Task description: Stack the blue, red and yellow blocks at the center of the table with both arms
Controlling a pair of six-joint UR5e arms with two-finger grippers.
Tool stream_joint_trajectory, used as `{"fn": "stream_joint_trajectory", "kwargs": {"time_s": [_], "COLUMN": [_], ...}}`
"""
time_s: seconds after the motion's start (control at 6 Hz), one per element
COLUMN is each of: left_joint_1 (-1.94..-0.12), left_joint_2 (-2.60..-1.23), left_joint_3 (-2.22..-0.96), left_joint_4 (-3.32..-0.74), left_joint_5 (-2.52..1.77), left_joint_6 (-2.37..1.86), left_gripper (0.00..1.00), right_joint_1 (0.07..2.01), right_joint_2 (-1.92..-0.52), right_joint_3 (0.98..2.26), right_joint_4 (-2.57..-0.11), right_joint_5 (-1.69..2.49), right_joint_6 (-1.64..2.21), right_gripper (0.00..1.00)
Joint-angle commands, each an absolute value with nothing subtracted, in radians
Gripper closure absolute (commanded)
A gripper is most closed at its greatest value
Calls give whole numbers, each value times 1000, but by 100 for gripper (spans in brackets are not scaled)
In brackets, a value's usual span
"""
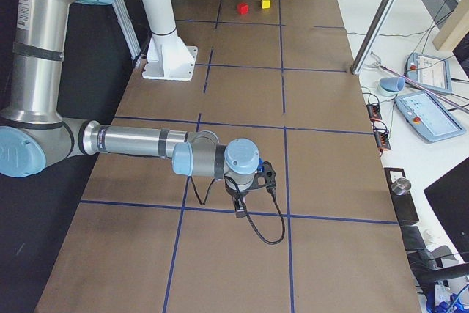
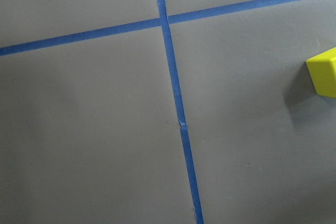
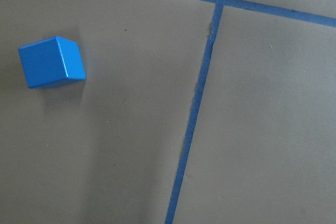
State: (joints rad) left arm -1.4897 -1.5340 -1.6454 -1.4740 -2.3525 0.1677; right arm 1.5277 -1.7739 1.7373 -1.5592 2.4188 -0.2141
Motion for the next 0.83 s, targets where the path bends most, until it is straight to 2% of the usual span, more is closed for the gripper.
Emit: {"fn": "stream_joint_trajectory", "kwargs": {"time_s": [0.0, 0.17, 0.67], "left_joint_1": [-1489, -1491, -1493], "left_joint_2": [-1531, -1525, -1520], "left_joint_3": [-1647, -1660, -1684], "left_joint_4": [-1474, -1474, -1479], "left_joint_5": [-2355, -2359, -2356], "left_joint_6": [170, 169, 169], "left_gripper": [0, 0, 0], "right_joint_1": [1430, 1358, 1200], "right_joint_2": [-1769, -1753, -1600], "right_joint_3": [1733, 1697, 1667], "right_joint_4": [-1496, -1391, -1350], "right_joint_5": [2454, 2448, 2360], "right_joint_6": [-207, -206, 43], "right_gripper": [0, 0, 1]}}
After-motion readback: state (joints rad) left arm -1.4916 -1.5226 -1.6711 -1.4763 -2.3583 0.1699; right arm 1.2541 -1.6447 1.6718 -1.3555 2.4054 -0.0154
